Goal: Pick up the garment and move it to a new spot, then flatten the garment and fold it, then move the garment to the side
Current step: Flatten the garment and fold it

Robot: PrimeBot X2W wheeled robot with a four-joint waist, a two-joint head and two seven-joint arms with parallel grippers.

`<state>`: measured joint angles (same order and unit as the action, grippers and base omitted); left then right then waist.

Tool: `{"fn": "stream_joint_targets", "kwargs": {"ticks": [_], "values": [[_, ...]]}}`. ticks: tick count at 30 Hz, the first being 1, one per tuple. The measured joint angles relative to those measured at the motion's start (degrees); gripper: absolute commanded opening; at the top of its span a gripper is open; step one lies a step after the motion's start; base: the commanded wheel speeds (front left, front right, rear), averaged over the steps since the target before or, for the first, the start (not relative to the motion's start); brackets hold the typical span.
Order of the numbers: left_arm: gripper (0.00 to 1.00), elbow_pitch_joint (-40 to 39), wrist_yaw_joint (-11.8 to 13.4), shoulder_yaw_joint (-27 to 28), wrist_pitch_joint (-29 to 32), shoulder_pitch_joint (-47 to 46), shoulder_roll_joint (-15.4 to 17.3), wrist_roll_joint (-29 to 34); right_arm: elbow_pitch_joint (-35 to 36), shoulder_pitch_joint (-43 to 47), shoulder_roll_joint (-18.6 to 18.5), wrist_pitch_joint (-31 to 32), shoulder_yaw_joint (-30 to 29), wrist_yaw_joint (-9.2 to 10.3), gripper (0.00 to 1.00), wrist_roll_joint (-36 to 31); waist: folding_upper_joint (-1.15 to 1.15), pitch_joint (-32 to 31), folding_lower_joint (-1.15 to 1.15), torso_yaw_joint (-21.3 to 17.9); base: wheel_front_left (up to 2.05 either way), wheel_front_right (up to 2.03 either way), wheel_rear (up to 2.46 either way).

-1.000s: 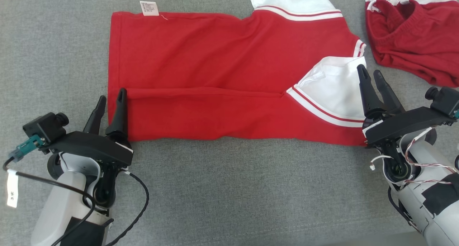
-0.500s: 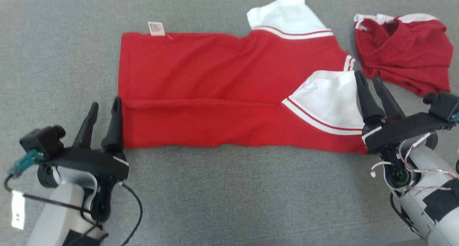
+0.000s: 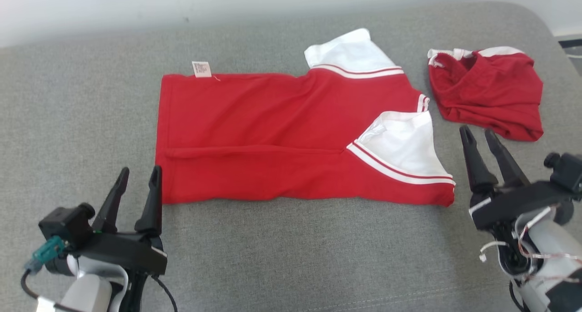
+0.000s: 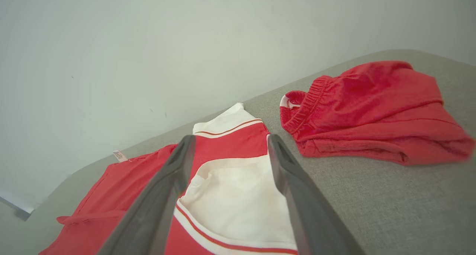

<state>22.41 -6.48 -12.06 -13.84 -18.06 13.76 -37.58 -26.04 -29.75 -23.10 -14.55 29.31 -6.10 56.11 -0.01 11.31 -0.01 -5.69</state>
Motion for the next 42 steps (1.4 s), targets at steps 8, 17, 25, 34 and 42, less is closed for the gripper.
{"fn": "stream_joint_targets", "kwargs": {"ticks": [8,17,25,34,42], "values": [[1.0,-4.88,2.54,0.69,-0.45,4.74,0.82,3.78,6.15,6.88,-1.29,0.0,-4.0,4.55,1.0,-7.43,0.0,-2.87,0.0,0.17,0.0,0.0,0.0],[1.0,-9.69,5.11,1.56,-0.46,9.1,0.7,6.66,12.76,12.21,-1.23,0.0,-7.57,7.68,1.0,-12.45,0.0,-4.42,0.0,0.61,0.0,0.0,0.0],[1.0,-14.06,6.48,2.45,-0.47,11.33,0.27,8.48,16.78,14.82,-0.9,-0.15,-9.82,8.32,1.0,-15.86,0.01,-4.76,0.0,0.76,0.0,0.0,0.0],[1.0,-17.27,5.91,0.49,-0.47,11.16,-0.7,10.01,12.3,8.35,-3.05,-0.16,-12.77,5.01,1.0,-15.77,0.01,-3.12,0.01,2.23,0.0,0.0,0.0],[1.0,-19.8,4.9,-1.44,-0.48,9.91,-1.3,11.02,4.43,-0.1,-4.75,0.31,-13.47,1.8,1.0,-14.48,0.01,-0.79,0.01,5.75,0.0,0.0,0.0]]}}
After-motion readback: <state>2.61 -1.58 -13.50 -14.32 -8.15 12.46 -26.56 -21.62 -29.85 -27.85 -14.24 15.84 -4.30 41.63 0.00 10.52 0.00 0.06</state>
